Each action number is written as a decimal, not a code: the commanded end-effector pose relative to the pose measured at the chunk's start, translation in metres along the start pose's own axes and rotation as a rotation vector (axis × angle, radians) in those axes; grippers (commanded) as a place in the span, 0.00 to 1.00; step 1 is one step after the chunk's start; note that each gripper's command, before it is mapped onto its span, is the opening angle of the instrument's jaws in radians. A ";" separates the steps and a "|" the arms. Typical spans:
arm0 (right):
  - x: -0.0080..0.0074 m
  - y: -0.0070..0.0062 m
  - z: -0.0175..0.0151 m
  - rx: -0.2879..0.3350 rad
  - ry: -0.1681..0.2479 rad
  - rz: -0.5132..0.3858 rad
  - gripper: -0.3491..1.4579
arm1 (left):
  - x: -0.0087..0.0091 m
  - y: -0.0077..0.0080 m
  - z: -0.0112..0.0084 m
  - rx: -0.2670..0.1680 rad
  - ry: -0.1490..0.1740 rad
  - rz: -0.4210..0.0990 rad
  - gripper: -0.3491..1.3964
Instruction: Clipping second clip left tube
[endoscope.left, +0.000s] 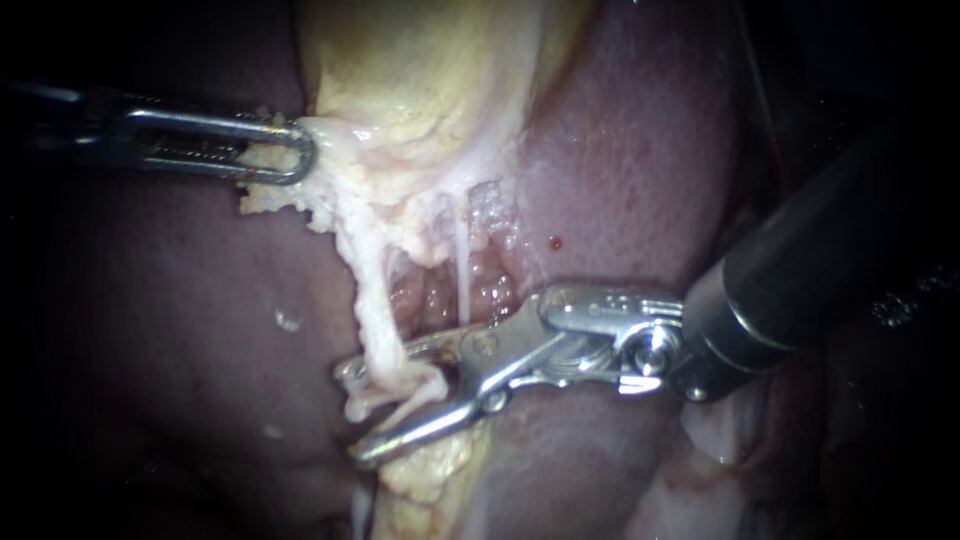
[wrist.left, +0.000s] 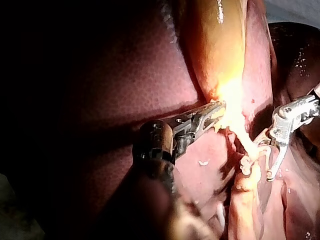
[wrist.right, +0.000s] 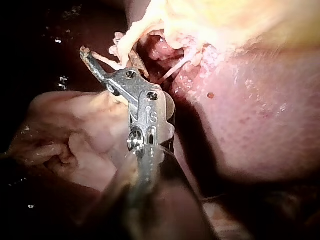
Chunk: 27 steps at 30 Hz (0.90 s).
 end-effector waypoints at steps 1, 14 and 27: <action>0.0000 -0.0001 0.0000 -0.004 0.001 0.000 0.34 | 0.0000 0.0000 0.0000 0.000 0.000 0.000 0.00; -0.0005 -0.0008 -0.0009 -0.040 0.011 0.031 0.00 | 0.0000 -0.0001 0.0000 0.000 0.000 0.000 0.00; -0.0004 -0.0006 -0.0007 -0.042 0.012 0.031 0.00 | 0.0000 -0.0001 0.0000 0.000 0.000 0.000 0.00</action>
